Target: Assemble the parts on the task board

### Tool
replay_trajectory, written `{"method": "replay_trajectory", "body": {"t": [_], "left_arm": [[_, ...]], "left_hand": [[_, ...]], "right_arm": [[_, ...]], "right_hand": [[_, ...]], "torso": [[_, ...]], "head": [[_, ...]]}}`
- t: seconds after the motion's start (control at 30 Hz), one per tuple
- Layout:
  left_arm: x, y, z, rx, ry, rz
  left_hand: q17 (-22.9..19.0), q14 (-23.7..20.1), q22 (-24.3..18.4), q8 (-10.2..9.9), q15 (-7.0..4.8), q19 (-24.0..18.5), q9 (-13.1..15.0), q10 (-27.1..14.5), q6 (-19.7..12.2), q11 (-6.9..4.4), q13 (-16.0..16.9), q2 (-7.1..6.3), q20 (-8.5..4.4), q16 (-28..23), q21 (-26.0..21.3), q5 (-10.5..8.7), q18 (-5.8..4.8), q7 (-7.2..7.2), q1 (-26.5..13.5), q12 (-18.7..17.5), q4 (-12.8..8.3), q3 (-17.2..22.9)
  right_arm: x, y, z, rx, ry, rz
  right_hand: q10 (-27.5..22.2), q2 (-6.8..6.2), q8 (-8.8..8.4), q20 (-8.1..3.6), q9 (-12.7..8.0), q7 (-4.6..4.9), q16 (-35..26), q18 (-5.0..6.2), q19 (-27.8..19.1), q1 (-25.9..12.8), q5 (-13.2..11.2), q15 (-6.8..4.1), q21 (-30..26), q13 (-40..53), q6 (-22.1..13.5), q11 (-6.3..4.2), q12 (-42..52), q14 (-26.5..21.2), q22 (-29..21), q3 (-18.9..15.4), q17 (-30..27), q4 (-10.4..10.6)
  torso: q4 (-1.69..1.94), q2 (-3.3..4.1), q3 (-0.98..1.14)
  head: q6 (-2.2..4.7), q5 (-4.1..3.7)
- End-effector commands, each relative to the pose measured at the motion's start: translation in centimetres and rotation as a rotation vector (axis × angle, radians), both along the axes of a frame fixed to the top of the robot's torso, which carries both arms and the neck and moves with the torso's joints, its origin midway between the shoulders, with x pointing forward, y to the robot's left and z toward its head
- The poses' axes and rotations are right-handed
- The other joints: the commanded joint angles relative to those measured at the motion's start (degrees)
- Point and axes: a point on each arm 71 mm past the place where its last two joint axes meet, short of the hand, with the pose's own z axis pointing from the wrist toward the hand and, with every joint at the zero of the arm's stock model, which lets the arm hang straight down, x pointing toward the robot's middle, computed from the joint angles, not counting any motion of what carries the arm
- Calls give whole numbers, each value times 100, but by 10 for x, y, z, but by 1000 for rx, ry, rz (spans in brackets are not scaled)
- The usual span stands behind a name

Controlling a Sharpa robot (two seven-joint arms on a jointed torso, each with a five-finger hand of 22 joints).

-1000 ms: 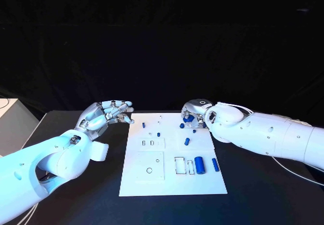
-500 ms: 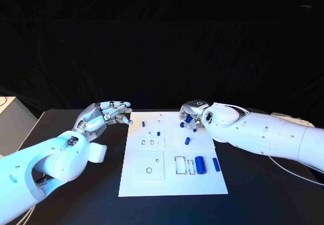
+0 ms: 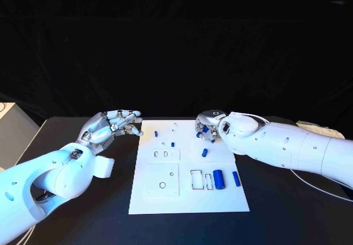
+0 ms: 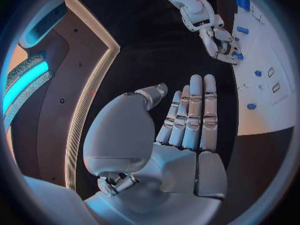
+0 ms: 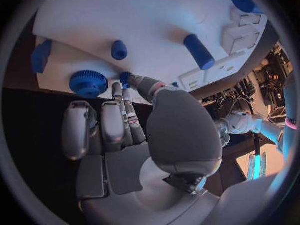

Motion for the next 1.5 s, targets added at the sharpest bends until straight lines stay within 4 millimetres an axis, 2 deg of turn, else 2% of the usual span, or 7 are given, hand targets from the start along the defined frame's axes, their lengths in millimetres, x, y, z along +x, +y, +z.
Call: {"method": "replay_trajectory", "body": {"t": [0.03, 0.43, 0.6, 0.77, 1.03, 1.17, 1.5], "left_arm": [[-1, -2, 1, -2, -8, -24], [0, 0, 2, 2, -10, -20], [0, 0, 2, 3, -10, -20], [0, 0, 2, 4, -9, -21], [1, 2, 2, 6, -6, -19], [1, 3, 2, 8, -4, -17], [1, 3, 1, 11, -2, -19]], "left_hand": [[5, -27, 5, -29, 2, -36, 5, -24, -28, 1, 5, -37, 0, 38, 39, 18, 51, 19, -4, -16, -15, 30], [5, -27, 5, -29, 2, -36, 5, -24, -28, 1, 5, -37, 0, 38, 39, 18, 51, 19, -4, -16, -15, 30], [17, -40, 16, -33, 4, -47, 6, -30, -33, 4, 5, -38, 1, 54, 55, 18, 50, 23, -2, -19, -18, 30], [24, -47, 23, -38, 6, -55, 6, -38, -40, 8, 4, -40, 1, 65, 66, 17, 50, 29, -1, -23, -21, 30], [32, -56, 32, -42, 8, -62, 7, -45, -45, 11, 4, -39, 1, 75, 77, 17, 50, 33, 5, -26, -26, 32], [41, -66, 41, -46, 9, -72, 7, -53, -50, 14, 3, -38, 2, 87, 91, 17, 49, 36, 13, -29, -34, 36], [48, -84, 50, -50, 13, -86, 8, -60, -54, 17, 3, -36, 3, 95, 103, 17, 48, 38, 21, -31, -41, 40]], "right_arm": [[-1, 1, -3, -19, 12, 6], [0, 2, -1, -3, -10, 7], [-1, 2, 3, 18, -51, 2], [-3, 4, 7, 52, -101, 2], [-9, 12, 16, 102, -149, -11], [-8, 18, 20, 116, -164, -25], [-2, 35, 26, 131, -228, -50]], "right_hand": [[70, 21, 45, -1, 22, -5, 46, -48, 54, 40, 35, -2, 42, 16, 72, -10, 32, 197, 27, 52, 16, 6], [251, 132, 113, -27, 104, -36, 115, -69, 107, 43, 92, -33, 105, 73, 175, -53, 72, 180, 137, 175, 29, 62], [474, 296, 245, -84, 227, -102, 175, -105, 183, 220, -49, -97, 225, 156, 359, -133, 131, 174, 327, 358, 44, -42], [557, 349, 296, -107, 292, -121, 212, -118, 208, 254, -58, -120, 267, 200, 410, -160, 146, 176, 393, 399, 66, -91], [597, 345, 328, -119, 335, -132, 233, -133, 234, 216, -54, -129, 313, 226, 440, -170, 149, 178, 466, 390, 76, -92], [605, 347, 336, -121, 346, -137, 239, -134, 237, 205, -56, -132, 318, 232, 448, -174, 149, 179, 474, 388, 81, -90], [619, 337, 353, -128, 378, -145, 261, -137, 244, 147, -72, -137, 327, 249, 454, -180, 139, 182, 489, 368, 97, -71]], "torso": [[16, 39, -6], [11, 123, 4], [21, 156, -2], [28, 183, -1], [29, 208, -11], [39, 224, -9], [61, 251, -18]], "head": [[15, -3], [91, -19], [130, -27], [170, -21], [221, -28], [252, -38], [267, -34]]}}
